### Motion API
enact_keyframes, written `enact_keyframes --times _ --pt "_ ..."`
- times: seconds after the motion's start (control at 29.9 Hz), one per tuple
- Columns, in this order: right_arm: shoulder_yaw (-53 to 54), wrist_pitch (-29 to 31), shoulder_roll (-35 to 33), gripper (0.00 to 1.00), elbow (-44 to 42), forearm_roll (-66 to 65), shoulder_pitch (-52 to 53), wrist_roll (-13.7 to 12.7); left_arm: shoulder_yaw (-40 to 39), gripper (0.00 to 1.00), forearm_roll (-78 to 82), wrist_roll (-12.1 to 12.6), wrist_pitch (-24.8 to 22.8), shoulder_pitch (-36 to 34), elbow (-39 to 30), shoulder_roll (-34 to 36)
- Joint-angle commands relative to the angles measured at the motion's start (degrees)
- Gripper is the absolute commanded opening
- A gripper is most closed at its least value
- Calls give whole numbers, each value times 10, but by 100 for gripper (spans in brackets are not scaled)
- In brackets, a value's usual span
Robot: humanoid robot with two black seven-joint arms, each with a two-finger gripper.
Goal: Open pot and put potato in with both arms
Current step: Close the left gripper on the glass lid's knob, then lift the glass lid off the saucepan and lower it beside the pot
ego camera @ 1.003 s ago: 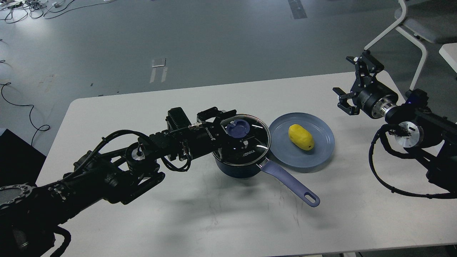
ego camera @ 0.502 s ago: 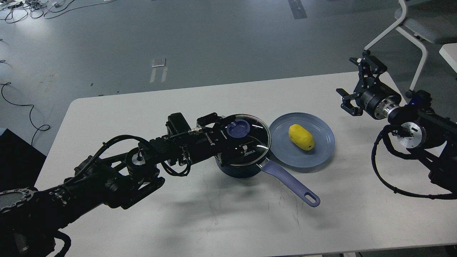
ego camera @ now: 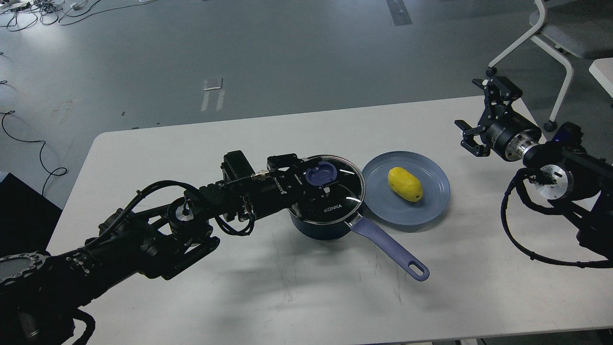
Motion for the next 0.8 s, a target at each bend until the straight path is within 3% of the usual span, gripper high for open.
enact_keyframes --times 0.0,0.27,0.43,0.77 --pt "0 0 1 100 -5 1 0 1 -1 49 -2 0 0 -4 -2 1" --pt "0 0 1 100 -9 1 1 1 -2 49 -17 0 0 -23 -14 17" --pt "0 0 1 100 -9 1 4 1 -2 49 -49 0 -1 -63 -96 73" --pt "0 0 3 100 -9 0 3 2 0 49 -51 0 5 -60 -86 199"
